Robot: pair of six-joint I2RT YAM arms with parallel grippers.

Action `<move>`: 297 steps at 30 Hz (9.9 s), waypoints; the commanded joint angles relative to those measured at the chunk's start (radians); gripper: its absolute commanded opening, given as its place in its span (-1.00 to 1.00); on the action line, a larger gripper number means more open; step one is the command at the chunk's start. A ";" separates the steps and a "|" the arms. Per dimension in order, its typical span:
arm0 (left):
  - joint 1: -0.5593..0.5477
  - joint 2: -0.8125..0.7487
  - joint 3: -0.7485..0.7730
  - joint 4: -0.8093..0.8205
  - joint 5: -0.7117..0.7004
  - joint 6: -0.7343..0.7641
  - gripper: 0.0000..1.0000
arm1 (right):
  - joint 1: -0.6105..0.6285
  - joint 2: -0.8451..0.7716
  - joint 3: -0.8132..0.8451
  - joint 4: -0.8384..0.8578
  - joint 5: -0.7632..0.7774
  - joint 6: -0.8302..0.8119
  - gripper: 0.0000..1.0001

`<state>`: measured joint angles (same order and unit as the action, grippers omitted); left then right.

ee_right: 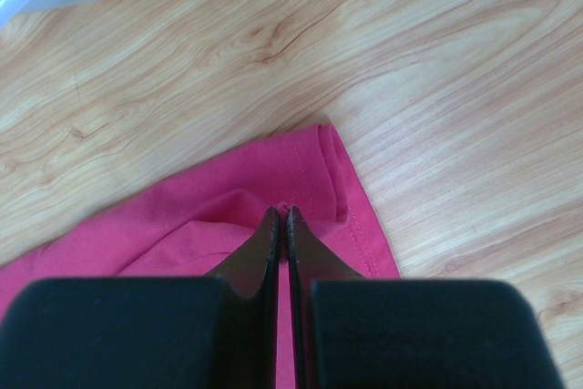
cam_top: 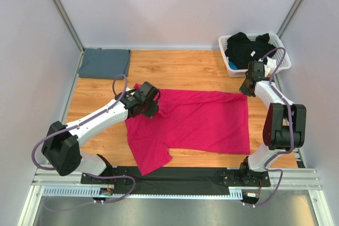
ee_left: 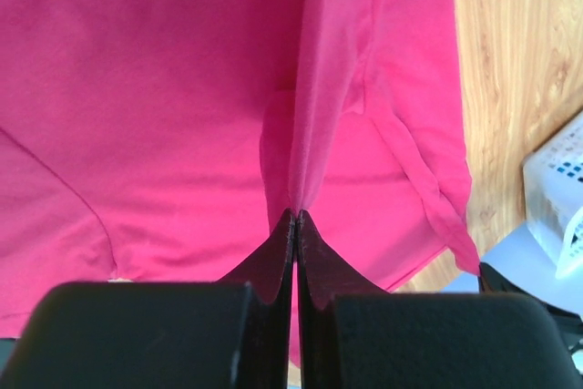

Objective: Fold and stack the t-shirts
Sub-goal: Fold the tshirt

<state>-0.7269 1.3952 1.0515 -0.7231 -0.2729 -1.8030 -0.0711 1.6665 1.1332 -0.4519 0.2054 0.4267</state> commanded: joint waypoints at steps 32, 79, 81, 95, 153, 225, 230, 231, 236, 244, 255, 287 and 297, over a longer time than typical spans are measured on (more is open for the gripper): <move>0.026 -0.128 -0.081 -0.196 -0.063 -0.069 -1.00 | -0.004 -0.183 -0.073 -0.034 0.011 -0.065 -0.99; 0.274 -0.105 -0.079 -0.071 -0.022 0.192 -1.00 | -0.002 -0.154 -0.219 -0.152 0.045 -0.049 -0.99; 0.293 -0.117 -0.084 -0.064 -0.040 0.197 -1.00 | -0.003 -0.157 -0.217 -0.151 0.051 -0.049 -0.99; 0.346 -0.128 -0.097 -0.059 -0.023 0.240 -1.00 | -0.002 -0.157 -0.224 -0.162 0.069 -0.043 -0.99; 0.196 -0.047 -0.045 -0.110 0.248 0.248 -1.00 | 0.157 -0.053 -0.072 -0.099 -0.149 0.090 0.05; 0.440 0.218 0.429 -0.084 0.129 1.018 0.38 | 0.228 -0.091 -0.047 -0.129 -0.140 0.090 0.05; 0.541 0.323 0.418 0.040 0.179 1.060 0.15 | 0.228 -0.076 -0.046 -0.139 -0.098 0.103 0.05; 0.550 0.358 0.416 0.078 0.192 1.065 0.13 | 0.228 -0.070 -0.044 -0.137 -0.095 0.104 0.05; 0.572 0.456 0.447 0.169 0.244 1.140 0.08 | 0.226 -0.028 -0.016 -0.183 -0.020 0.118 0.05; 0.574 0.576 0.516 0.154 0.242 1.151 0.06 | 0.182 0.019 0.043 -0.246 0.066 0.152 0.04; 0.574 0.591 0.483 0.149 0.267 1.114 -0.06 | 0.117 0.079 0.054 -0.249 0.103 0.142 0.03; 0.580 0.527 0.423 0.105 0.100 0.985 -1.00 | 0.082 0.177 0.048 -0.232 0.167 0.139 -0.30; 0.633 0.508 0.393 0.106 0.123 0.959 -1.00 | 0.080 0.174 0.022 -0.226 0.173 0.132 -0.40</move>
<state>-0.1154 1.9621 1.4517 -0.6209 -0.1398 -0.8337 0.0185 1.8233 1.1675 -0.6899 0.3332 0.5541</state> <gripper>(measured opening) 0.010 0.305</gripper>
